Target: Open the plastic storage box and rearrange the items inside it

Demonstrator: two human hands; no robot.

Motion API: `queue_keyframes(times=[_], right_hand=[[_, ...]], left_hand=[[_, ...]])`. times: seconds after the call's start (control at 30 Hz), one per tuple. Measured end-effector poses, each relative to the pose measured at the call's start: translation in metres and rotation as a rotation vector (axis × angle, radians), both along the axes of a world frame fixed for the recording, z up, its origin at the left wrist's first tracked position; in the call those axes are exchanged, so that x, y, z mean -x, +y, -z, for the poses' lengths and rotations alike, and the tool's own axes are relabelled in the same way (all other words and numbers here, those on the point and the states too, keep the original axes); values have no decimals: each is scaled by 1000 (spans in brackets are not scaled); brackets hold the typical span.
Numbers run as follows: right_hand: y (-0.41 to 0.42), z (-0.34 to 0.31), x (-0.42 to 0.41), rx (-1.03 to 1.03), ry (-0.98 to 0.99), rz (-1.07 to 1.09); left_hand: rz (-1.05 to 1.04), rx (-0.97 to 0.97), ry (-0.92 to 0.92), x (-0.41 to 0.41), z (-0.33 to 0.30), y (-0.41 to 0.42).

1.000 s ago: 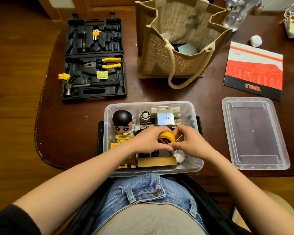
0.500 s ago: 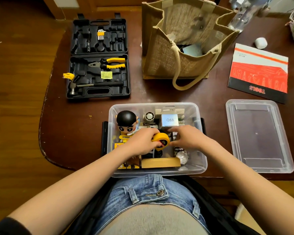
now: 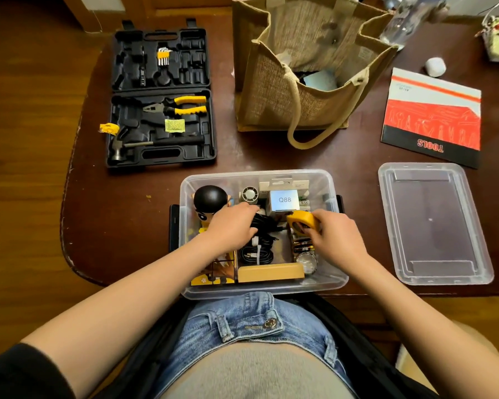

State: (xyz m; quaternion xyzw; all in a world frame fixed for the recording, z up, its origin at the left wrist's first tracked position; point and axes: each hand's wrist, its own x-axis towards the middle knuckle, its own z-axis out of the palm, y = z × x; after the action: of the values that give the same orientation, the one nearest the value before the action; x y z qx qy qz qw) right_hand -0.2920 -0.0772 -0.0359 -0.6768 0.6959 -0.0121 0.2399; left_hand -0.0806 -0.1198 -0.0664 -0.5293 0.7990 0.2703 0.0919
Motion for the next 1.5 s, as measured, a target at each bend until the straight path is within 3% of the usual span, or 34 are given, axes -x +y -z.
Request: queue_keyframes(times=[0.1, 0.43, 0.8, 0.93, 1.1, 1.3, 1.4, 1.5], right_hand=[[0, 8, -10, 91, -21, 14], [-9, 41, -36, 41, 76, -21], [-11, 52, -57, -35, 376, -291], [-7, 51, -46, -12, 259, -269], [9, 47, -26, 5, 36, -105], [-4, 53, -28, -394, -165, 113], [-14, 59, -39, -419, -277, 345], [-18, 61, -43, -331, -217, 405]], left_hand=[[48, 5, -94, 4, 8, -1], [204, 66, -270, 7, 4, -1], [290, 32, -311, 8, 1, 0], [177, -87, -171, 1, 4, -6], [121, -38, -95, -1, 9, -5], [76, 13, -70, 4, 8, -5], [80, 18, -68, 5, 8, -5], [84, 35, -61, 6, 9, -4]])
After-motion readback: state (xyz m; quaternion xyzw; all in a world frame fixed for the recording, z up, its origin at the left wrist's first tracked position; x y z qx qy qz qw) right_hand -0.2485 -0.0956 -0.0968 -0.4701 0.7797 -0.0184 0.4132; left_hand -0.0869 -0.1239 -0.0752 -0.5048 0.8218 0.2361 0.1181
